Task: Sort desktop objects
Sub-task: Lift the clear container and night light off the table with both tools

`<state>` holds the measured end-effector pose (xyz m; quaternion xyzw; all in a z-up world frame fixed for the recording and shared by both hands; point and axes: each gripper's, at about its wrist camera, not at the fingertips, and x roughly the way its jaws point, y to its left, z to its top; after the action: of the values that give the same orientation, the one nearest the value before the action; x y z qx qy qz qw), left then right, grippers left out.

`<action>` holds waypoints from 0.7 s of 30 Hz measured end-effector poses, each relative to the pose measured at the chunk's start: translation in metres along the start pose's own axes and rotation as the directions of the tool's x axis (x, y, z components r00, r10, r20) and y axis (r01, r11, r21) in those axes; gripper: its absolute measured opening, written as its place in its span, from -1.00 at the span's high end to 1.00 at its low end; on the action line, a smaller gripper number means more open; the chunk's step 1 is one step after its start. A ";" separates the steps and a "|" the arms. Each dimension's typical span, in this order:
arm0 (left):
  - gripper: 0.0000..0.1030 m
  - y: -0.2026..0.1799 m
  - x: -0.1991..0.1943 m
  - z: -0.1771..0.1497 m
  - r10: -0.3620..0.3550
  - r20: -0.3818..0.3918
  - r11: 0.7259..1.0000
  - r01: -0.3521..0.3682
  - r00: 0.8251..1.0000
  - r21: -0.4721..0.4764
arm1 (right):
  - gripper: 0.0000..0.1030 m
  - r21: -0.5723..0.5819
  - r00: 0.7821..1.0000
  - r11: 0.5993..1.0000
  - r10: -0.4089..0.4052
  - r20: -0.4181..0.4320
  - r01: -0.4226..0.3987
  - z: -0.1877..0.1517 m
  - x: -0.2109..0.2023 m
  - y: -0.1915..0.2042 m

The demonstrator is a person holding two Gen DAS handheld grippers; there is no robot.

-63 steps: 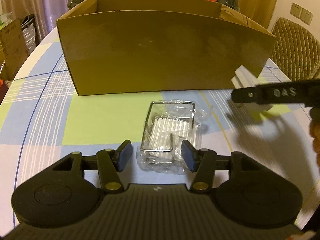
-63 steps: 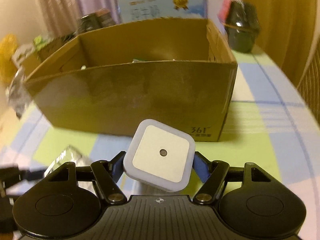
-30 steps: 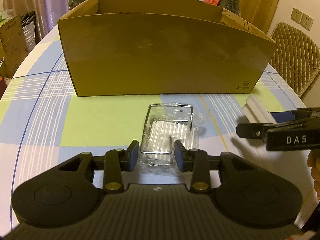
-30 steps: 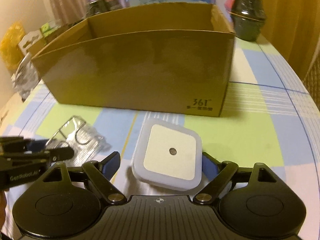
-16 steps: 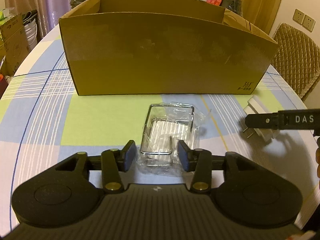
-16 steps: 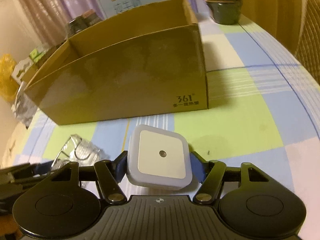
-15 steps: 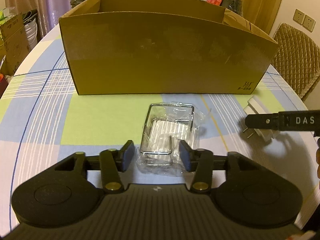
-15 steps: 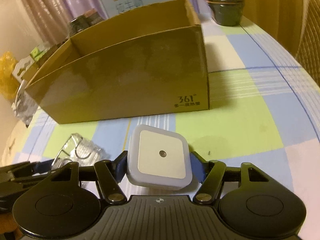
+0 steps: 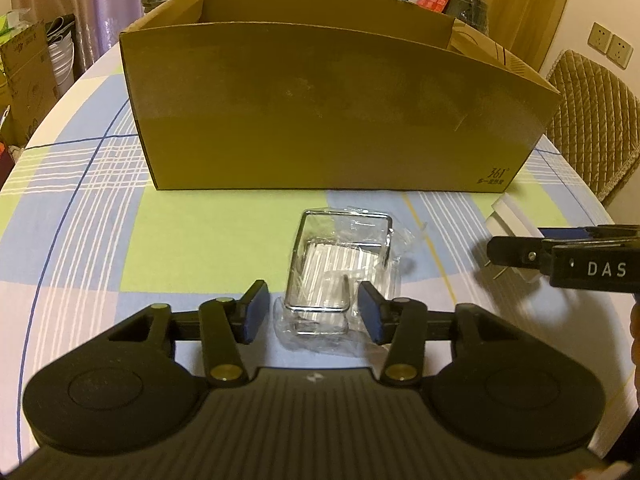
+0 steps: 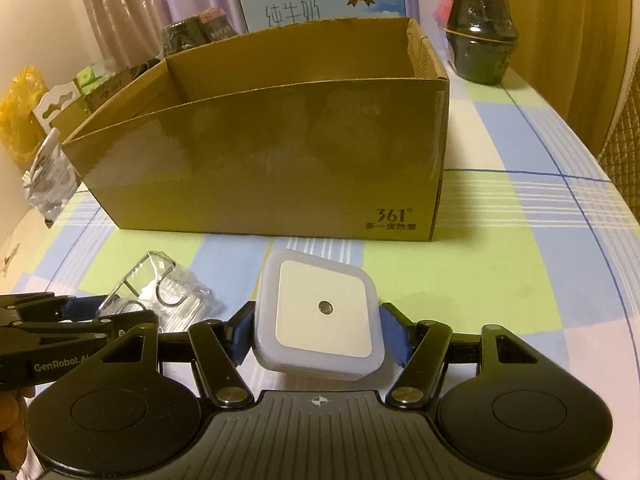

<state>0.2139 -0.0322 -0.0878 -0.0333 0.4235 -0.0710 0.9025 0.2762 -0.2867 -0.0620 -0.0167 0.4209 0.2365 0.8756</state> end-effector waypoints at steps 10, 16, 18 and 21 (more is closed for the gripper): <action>0.25 0.000 0.001 0.003 -0.001 -0.003 1.000 0.001 1.000 0.004 | -0.21 -0.073 1.000 0.997 -0.018 -0.001 0.018 -0.003 0.003 0.008; 0.47 -0.003 -0.001 0.003 -0.005 -0.006 1.000 0.005 1.000 0.021 | -0.21 -0.066 1.000 0.998 0.001 -0.008 -0.002 -0.004 0.005 0.008; 0.48 -0.003 -0.001 0.003 -0.004 -0.005 1.000 0.004 1.000 0.022 | -0.21 -0.037 1.000 0.999 0.011 -0.016 -0.012 -0.004 0.006 0.005; 0.50 -0.004 -0.002 0.003 0.000 -0.004 1.000 0.000 1.000 0.025 | -0.23 0.009 0.999 1.000 0.030 -0.031 -0.029 -0.003 0.006 0.000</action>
<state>0.2148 -0.0356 -0.0842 -0.0221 0.4242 -0.0765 0.9021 0.2770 -0.2850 -0.0687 -0.0107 0.4358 0.2474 0.8653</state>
